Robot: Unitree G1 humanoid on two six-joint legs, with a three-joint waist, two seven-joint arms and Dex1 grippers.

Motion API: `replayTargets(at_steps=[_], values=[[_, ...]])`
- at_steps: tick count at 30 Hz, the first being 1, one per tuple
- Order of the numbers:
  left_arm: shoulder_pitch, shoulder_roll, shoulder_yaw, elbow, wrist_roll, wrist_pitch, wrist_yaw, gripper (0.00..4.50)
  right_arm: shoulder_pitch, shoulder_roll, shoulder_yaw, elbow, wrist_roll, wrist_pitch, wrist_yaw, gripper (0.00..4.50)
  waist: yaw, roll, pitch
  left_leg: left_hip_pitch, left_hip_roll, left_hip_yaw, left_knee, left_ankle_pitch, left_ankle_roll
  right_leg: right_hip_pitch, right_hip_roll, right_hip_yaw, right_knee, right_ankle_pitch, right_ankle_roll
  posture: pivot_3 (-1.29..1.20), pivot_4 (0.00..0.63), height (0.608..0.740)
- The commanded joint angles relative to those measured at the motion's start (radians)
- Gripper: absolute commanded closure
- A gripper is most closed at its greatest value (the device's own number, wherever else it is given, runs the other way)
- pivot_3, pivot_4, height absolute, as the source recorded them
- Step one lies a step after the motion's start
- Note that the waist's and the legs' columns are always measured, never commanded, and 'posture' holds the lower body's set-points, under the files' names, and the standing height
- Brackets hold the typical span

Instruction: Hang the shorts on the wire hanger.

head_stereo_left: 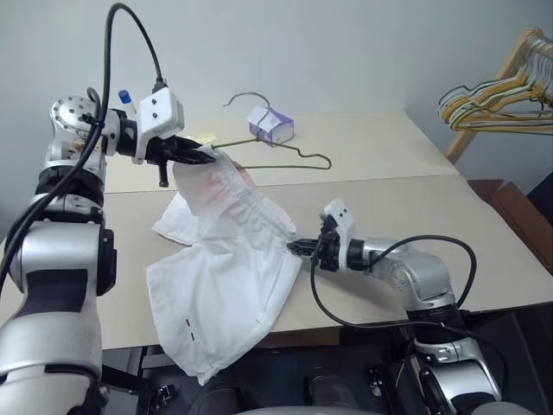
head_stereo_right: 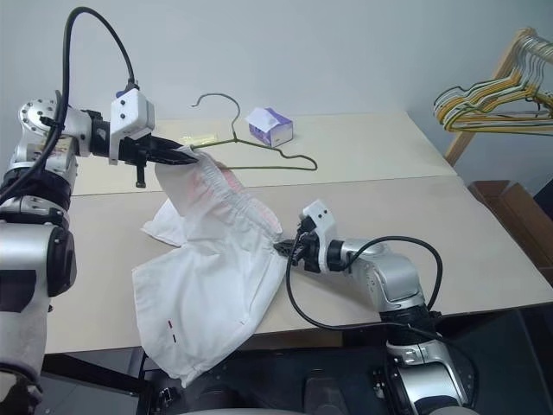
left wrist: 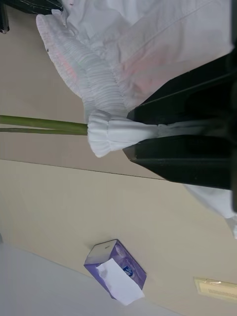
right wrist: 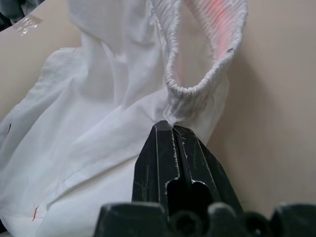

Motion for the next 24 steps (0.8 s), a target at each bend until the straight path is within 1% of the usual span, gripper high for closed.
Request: replayTargets(at_steps=[1,4,9,14,16,19,24], values=[[-0.017,0.018,0.035,-0.031,-0.027,-0.009,-0.015,4.50,-0.025,-0.019,-0.016,-0.005,-0.005,-0.038,-0.009,4.48,0.000,0.000,0.000,0.000,0.000,0.000,0.000,0.000,0.000,0.000,0.000,0.000,0.000,0.000,0.000,-0.05,0.000,0.740],[-0.013,0.021,0.062,-0.038,-0.066,0.010,-0.088,4.50,-0.026,-0.037,-0.021,0.006,-0.019,-0.064,-0.016,4.48,-0.001,0.000,0.000,0.000,0.000,0.000,0.000,0.000,0.000,0.000,0.000,0.000,0.000,0.000,0.000,-0.06,0.000,0.740],[0.045,0.075,-0.037,-0.130,-0.212,0.065,-0.127,4.50,-0.070,-0.096,-0.093,0.030,-0.003,-0.077,-0.019,4.48,-0.004,0.000,0.000,0.000,0.000,0.000,0.000,0.000,0.000,0.000,0.000,0.001,0.000,0.000,0.000,-0.06,0.000,0.740],[0.097,0.116,-0.125,-0.200,-0.317,0.095,-0.127,4.50,-0.117,-0.167,-0.152,0.106,0.001,-0.082,-0.013,4.48,0.002,0.000,0.000,0.001,0.000,0.000,0.000,0.000,0.000,0.000,0.000,0.001,0.000,0.000,0.000,-0.06,0.000,0.740],[0.110,0.129,-0.151,-0.225,-0.358,0.111,-0.127,4.50,-0.121,-0.196,-0.158,0.126,-0.009,-0.098,-0.009,4.48,0.003,0.000,0.000,0.000,0.000,0.000,0.000,0.000,0.000,0.000,0.000,0.000,0.000,0.000,0.000,-0.06,0.000,0.740],[0.115,0.141,-0.178,-0.237,-0.390,0.120,-0.127,4.50,-0.125,-0.219,-0.162,0.156,-0.022,-0.126,-0.011,4.48,0.001,0.000,0.000,0.000,0.000,0.000,0.000,0.000,0.000,0.000,0.000,0.001,0.000,0.000,0.000,-0.06,0.000,0.740],[0.117,0.148,-0.207,-0.227,-0.401,0.116,-0.127,4.50,-0.135,-0.238,-0.174,0.175,-0.015,-0.141,-0.014,4.48,-0.002,0.000,0.000,0.000,0.000,0.000,0.000,0.000,0.000,0.000,0.000,0.001,0.000,0.000,0.000,-0.07,0.000,0.740]])
